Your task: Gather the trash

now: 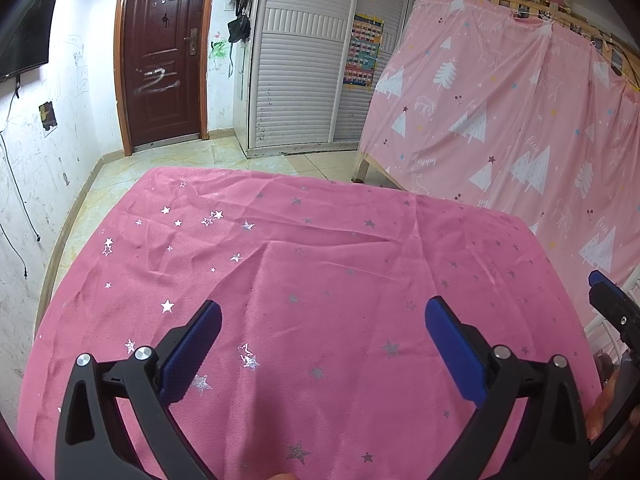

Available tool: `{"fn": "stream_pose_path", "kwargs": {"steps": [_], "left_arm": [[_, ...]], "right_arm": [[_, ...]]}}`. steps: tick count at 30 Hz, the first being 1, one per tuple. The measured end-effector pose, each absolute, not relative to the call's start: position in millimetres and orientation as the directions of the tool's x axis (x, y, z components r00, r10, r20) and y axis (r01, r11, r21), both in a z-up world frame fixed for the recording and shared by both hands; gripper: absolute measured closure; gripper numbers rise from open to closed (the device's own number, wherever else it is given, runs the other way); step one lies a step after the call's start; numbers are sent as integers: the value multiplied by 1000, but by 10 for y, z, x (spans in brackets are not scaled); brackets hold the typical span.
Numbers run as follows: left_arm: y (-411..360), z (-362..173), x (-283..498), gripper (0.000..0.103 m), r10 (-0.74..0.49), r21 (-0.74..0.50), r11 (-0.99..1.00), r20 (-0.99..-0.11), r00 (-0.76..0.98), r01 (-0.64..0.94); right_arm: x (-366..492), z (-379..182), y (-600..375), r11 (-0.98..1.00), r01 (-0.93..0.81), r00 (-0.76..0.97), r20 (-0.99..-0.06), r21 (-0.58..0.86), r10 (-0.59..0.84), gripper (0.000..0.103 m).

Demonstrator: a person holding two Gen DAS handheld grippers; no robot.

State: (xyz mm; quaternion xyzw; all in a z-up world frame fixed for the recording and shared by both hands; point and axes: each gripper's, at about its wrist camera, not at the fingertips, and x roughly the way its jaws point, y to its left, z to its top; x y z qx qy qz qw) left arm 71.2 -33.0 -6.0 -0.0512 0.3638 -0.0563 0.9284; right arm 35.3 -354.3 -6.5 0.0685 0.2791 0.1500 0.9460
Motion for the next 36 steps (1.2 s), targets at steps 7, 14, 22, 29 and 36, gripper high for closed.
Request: {"fn": "stream_pose_path", "kwargs": {"steps": [7,14,22,29,36], "left_arm": [[-321,-68,723,8,-142,-134,989,-671,727,69],[-322,-70,729,8,-140,-131,989,-672,728,69],[-323,-64,730,8,-140,-131,989,-672,727,69],[-315,-63,728,8,-140,-130,989,-672,728,70],[-313,-64,734,8,-140,-130,989,-672,727,70]], "right_arm": [[356,-65,-3540,945,-246,798,-509,214,323,6],[356,-64,-3537,946,-245,799,-508,212,321,6],[356,-66,-3536,946,-244,799,-509,212,321,6],[358,-67,-3536,946,-245,799,-509,213,322,6],[355,-67,-3536,946,-245,799,-508,213,322,6]]}}
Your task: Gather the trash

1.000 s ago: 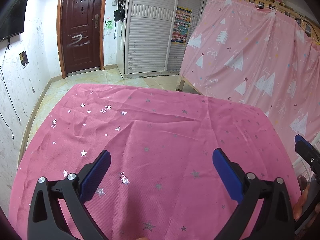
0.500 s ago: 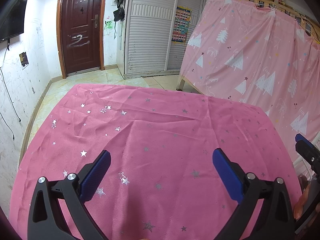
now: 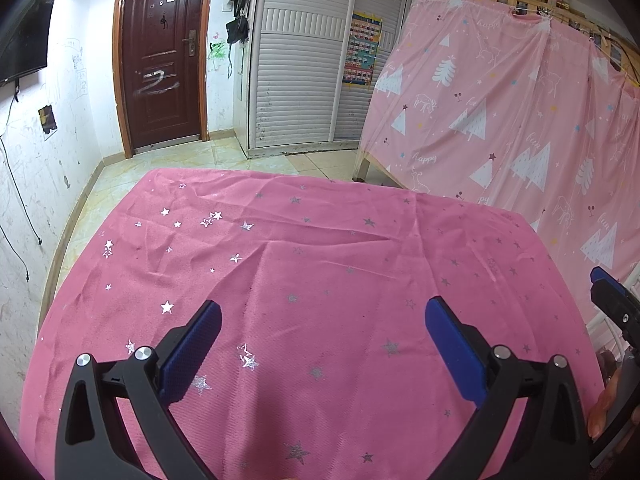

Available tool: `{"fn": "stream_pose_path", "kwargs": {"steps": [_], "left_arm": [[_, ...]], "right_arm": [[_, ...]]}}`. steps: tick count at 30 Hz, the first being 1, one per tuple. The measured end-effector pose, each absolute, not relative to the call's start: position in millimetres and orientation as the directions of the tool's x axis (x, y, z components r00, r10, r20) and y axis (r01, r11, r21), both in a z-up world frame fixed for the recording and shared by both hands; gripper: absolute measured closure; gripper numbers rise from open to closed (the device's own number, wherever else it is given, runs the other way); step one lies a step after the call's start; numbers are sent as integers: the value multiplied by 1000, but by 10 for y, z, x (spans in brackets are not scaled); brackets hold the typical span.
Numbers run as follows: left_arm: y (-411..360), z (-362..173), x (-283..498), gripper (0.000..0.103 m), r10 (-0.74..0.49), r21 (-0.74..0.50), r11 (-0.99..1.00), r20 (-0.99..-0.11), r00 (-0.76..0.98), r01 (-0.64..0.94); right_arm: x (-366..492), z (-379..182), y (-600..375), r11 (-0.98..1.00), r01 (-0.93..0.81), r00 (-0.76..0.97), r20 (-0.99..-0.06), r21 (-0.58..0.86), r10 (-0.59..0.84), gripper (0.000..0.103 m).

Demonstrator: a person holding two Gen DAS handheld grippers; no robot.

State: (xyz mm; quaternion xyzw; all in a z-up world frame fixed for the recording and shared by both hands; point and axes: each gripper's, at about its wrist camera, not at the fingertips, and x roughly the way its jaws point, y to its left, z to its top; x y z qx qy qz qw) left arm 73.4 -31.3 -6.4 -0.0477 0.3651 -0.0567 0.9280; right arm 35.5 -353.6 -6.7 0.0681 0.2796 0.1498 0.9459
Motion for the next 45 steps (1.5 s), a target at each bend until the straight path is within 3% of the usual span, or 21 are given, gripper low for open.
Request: {"fn": "stream_pose_path", "kwargs": {"steps": [25,35,45], "left_arm": [[-300,-35,702,8,-179,-133,984,-658,731,121],[-532,47,605,8,-104,13,989,-633,767,146],[-495,48,640,8,-98,4,991,-645,758,131]], "right_arm": [[356,-71,-3532,946,-245,799,-508,213,322,6],[361,-70,-3525,946,-246,798,-509,212,322,6],[358,-71,-3529,946,-246,799,-508,212,321,6]]}}
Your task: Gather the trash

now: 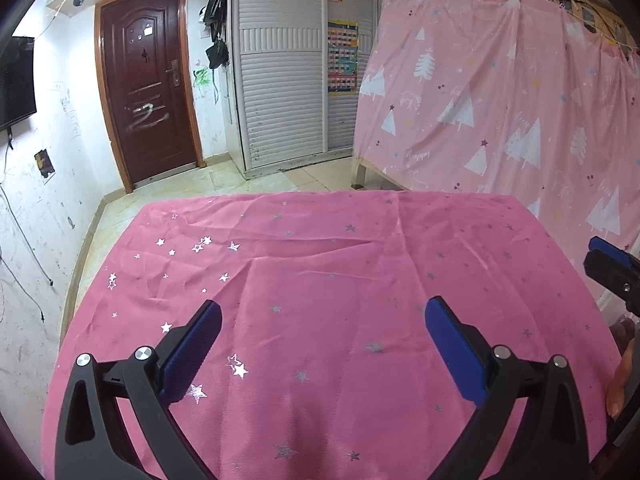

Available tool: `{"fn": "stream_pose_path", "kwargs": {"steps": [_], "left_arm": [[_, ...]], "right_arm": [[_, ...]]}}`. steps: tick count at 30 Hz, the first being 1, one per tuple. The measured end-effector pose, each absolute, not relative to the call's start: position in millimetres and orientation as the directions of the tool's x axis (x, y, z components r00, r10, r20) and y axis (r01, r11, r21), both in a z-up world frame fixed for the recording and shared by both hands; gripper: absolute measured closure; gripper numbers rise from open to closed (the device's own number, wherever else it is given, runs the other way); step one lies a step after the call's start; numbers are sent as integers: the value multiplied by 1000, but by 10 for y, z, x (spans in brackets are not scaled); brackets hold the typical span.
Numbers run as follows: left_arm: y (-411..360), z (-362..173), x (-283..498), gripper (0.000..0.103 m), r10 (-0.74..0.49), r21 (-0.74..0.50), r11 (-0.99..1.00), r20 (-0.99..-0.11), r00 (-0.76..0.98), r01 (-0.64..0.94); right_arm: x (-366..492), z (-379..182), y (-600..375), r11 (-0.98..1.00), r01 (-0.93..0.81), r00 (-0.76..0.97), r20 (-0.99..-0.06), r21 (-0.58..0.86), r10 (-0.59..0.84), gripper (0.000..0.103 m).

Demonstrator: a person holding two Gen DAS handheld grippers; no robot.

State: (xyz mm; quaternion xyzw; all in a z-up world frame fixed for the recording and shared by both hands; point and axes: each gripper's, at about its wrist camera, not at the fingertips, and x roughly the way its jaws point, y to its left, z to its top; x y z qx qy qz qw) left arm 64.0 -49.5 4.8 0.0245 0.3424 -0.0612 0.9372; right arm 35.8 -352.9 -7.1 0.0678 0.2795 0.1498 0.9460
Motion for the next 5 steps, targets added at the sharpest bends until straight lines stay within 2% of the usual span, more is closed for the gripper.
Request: {"fn": "stream_pose_path", "kwargs": {"steps": [5], "left_arm": [[-438,51,658,8,-94,-10,993,-650,754,115]], "right_arm": [[358,-72,-3530,946,-247,799,-508,213,322,6]]}}
